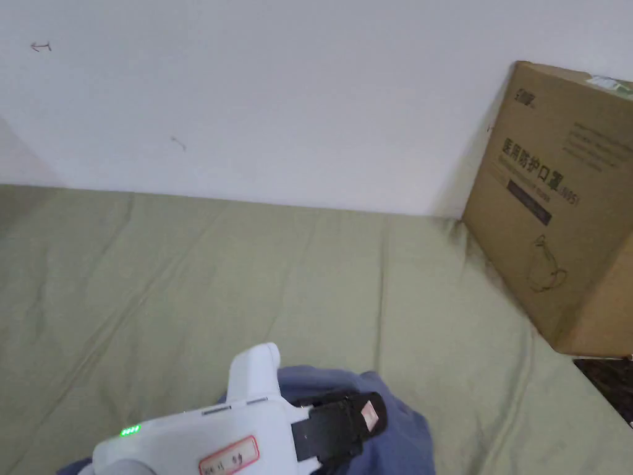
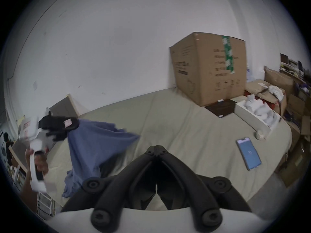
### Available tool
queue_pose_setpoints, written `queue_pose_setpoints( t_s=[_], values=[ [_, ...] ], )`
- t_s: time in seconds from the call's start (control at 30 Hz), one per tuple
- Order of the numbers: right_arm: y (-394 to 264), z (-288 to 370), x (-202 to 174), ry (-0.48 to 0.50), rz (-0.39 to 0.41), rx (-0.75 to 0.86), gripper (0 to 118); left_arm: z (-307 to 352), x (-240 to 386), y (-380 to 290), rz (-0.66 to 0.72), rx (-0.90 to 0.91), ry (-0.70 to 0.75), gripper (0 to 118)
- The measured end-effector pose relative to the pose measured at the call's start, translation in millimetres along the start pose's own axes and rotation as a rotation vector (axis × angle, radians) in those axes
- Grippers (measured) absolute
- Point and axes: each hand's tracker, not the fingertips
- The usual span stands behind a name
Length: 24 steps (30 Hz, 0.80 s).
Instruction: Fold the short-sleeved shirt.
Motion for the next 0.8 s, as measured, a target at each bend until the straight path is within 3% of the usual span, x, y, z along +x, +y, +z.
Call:
queue_pose_setpoints(
  t_s=[0.13,0.37,0.43,0.57,0.6,0.63,0.67,0.73,0.77,0.8],
  values=[
    [-6.3,9.0,19.4,-0.062,-0.035,-0.003,0,-28.7,6.8,-61.6,-0.033,-0.193,-0.035,6],
    [-24.7,1.1,26.7,-0.061,-0.101,-0.058,0,-92.6,-63.1,-149.8,-0.023,-0.563,0.446,6],
    [-28.5,-2.9,23.7,-0.054,-0.097,-0.078,0,-98.1,-68.9,-156.9,-0.061,-0.57,0.46,5],
    [-31.1,-12.7,15.7,-0.026,-0.087,-0.116,0,-90.5,-64.9,-148.4,0.072,-0.499,0.389,9],
    [-30.8,-15.6,13.3,-0.016,-0.086,-0.119,0,-82.7,-65.1,-145.9,0.119,-0.471,0.367,17],
    [-30.0,-17.9,10.9,-0.006,-0.085,-0.121,0,-72.3,-63.4,-142.9,0.165,-0.426,0.343,32],
    [-28.8,-20.4,7.6,0.008,-0.084,-0.118,0,-57.5,-66.9,-136.3,0.21,-0.372,0.306,59],
    [-25.4,-25.8,1.4,0.051,-0.088,-0.101,0,-22.8,-56.9,-126.4,0.267,-0.267,0.266,96],
    [-23.6,-30.0,-2.6,0.076,-0.094,-0.095,0,-1.3,-51.8,-122.6,0.278,-0.21,0.252,103],
    [-22.6,-34.6,-5.8,0.094,-0.099,-0.093,0,22.8,-50.9,-119.8,0.295,-0.178,0.267,96]
  ],
)
